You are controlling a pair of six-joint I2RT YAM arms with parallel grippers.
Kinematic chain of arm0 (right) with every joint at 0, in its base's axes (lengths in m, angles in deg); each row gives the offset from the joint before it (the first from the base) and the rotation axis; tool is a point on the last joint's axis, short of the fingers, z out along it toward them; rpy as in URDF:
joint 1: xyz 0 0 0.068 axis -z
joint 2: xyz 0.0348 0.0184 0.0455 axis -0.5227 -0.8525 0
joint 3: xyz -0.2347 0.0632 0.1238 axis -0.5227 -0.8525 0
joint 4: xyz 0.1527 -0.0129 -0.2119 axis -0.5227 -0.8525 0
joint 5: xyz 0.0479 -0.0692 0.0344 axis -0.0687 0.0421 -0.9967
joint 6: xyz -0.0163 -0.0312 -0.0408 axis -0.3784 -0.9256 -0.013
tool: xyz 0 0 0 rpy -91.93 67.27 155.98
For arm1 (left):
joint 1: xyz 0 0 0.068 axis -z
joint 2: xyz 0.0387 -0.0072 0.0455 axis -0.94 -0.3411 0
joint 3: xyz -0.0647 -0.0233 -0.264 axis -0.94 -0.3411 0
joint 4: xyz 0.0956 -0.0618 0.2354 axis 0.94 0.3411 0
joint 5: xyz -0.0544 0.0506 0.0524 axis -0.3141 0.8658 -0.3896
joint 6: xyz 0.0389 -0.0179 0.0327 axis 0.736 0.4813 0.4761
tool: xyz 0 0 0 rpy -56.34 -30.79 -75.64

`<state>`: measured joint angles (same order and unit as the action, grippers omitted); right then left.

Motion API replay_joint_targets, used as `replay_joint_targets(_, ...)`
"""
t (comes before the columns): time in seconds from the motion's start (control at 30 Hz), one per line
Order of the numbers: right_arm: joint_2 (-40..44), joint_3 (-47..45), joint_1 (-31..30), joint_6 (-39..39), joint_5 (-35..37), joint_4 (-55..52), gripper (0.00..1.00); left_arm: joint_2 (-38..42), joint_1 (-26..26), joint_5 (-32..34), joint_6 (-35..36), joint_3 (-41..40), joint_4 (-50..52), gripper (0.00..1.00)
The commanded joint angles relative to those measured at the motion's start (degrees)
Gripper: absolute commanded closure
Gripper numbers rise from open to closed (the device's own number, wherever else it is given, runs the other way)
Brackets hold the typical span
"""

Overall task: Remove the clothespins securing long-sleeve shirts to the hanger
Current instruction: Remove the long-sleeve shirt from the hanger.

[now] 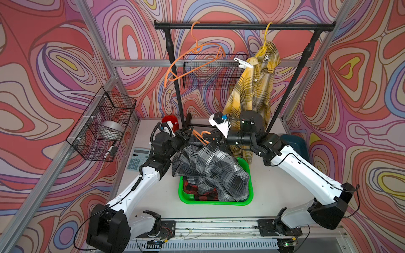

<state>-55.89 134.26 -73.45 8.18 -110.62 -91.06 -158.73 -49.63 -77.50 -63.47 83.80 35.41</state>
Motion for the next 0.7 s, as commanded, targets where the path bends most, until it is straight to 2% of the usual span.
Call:
replay_joint_targets(0.0,-1.4,-1.8,-0.9,0.4,-0.7,-0.3,1.00,0.4,1.9,-4.1,-2.6,3.4,-9.9,1.00)
replay_joint_targets(0.17,-0.5,-3.2,-0.9,0.8,0.0,-0.3,1.00,0.6,1.9,-4.6,-2.0,5.0,-8.2,1.00)
replay_joint_targets(0.27,-0.3,-3.5,-0.9,0.9,0.7,0.1,1.00,1.4,1.9,-4.7,-1.7,5.1,-7.0,0.70)
replay_joint_targets(0.4,-0.2,-3.4,-0.9,1.2,3.1,0.8,1.00,2.1,1.8,-6.0,-1.4,5.4,-5.0,0.54)
replay_joint_targets(0.53,0.2,-3.7,-0.8,2.1,7.9,2.7,1.00,6.2,-0.2,-5.9,-0.6,5.0,-0.2,0.44)
replay_joint_targets(0.67,1.2,-4.6,-0.8,2.6,13.2,5.8,1.00,12.4,-1.6,-2.3,3.6,5.8,8.4,0.35)
